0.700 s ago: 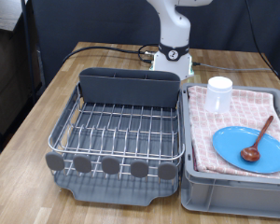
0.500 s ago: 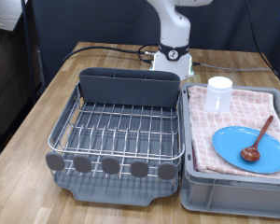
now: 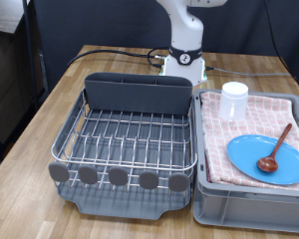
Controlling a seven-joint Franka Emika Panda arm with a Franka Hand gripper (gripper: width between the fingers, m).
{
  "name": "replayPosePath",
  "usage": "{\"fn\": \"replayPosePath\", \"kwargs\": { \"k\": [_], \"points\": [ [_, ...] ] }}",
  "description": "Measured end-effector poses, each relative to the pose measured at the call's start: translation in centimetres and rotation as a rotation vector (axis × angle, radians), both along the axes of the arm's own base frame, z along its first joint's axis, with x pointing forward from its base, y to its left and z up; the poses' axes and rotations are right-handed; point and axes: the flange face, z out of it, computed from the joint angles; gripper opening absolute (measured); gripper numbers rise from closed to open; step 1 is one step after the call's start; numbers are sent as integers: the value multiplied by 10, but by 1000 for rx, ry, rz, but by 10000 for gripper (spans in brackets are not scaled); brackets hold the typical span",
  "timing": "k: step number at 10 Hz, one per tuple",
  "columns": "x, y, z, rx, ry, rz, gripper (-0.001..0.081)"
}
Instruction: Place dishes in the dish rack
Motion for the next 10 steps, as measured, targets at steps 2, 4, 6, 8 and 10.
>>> {"fn": "replayPosePath", "kwargs": {
  "k": [2,4,6,8,10],
  "points": [
    [10,28,-11,-1,-26,-40,803],
    [15,34,-12,-3,-27,-53,803],
    [17,33,-14,0,-36,-73,803],
    [21,40,-17,1,-67,-118,803],
    [23,53,-18,-6,-90,-157,803]
  ]
}}
